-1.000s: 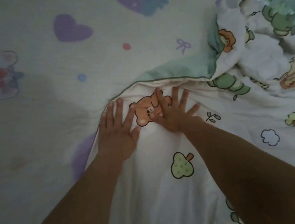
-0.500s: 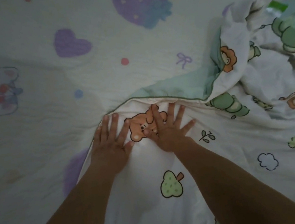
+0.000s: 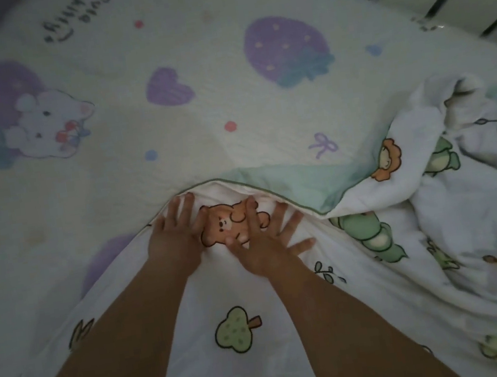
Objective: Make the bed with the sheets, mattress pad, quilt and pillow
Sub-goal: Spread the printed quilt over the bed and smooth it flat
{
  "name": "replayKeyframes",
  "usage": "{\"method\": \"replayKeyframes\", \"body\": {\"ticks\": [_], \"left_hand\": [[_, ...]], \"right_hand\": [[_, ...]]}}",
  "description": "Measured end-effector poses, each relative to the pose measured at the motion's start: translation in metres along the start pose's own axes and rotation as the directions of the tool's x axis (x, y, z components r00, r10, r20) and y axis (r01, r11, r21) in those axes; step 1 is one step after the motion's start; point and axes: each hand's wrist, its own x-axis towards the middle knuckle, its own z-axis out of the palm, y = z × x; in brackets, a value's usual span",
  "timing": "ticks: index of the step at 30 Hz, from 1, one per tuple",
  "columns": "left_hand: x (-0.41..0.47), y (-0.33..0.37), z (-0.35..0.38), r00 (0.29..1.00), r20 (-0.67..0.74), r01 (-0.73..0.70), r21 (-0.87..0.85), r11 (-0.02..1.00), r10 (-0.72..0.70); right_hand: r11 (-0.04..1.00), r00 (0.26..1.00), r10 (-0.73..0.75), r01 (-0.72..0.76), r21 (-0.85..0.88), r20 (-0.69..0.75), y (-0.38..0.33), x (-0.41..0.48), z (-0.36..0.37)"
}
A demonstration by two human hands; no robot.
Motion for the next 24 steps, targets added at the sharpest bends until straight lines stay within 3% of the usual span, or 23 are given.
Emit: {"method": "replayKeyframes", "body": {"ticks": [3, 6, 9, 10, 12, 15, 17, 19, 21, 24], "left_hand": [[-0.002, 0.007, -0.013, 0.998, 0.065, 0.021, 0.029, 0.999, -0.023], [-0.001, 0.001, -0.011, 0.996, 0.090, 0.008, -0.041, 0.999, -0.005], [0.000, -0.006, -0.010, 0.989, 0.145, 0.018, -0.132, 0.991, 0.001], [-0.001, -0.009, -0.012, 0.985, 0.171, 0.017, -0.177, 0.984, 0.013], [0.006, -0.010, -0.021, 0.994, 0.050, -0.090, -0.174, 0.981, 0.100], [0.016, -0.009, -0.043, 0.976, -0.085, -0.210, -0.134, 0.968, 0.200], [0.019, -0.008, -0.060, 0.991, -0.102, -0.111, -0.233, 0.966, 0.089], [0.024, -0.008, -0.064, 0.989, -0.146, -0.010, -0.298, 0.955, -0.035], [0.026, -0.006, -0.075, 0.988, -0.152, -0.020, -0.269, 0.963, -0.022], [0.028, 0.001, -0.086, 0.989, -0.142, 0.000, -0.334, 0.942, -0.050]], "right_hand": [[0.999, 0.999, -0.036, 0.035, 0.024, 0.024, 0.005, -0.004, -0.008], [0.998, 0.996, -0.052, 0.050, 0.031, 0.073, 0.008, -0.008, -0.018], [0.979, 0.985, -0.149, 0.135, 0.151, 0.086, 0.012, -0.010, -0.041], [0.966, 0.980, -0.199, 0.191, 0.177, 0.030, 0.013, -0.013, -0.052], [0.972, 0.945, -0.202, 0.226, 0.067, -0.258, 0.015, -0.020, -0.083], [0.995, 0.756, -0.097, 0.077, -0.058, -0.647, 0.023, -0.026, -0.128], [0.999, 0.644, 0.040, -0.037, 0.021, -0.764, 0.035, -0.028, -0.143], [0.965, 0.588, 0.262, -0.179, 0.194, -0.765, 0.054, -0.029, -0.144], [0.884, 0.561, 0.468, -0.301, 0.359, -0.683, 0.071, -0.029, -0.136], [0.777, 0.560, 0.627, -0.396, 0.490, -0.541, 0.094, -0.026, -0.122]]}}
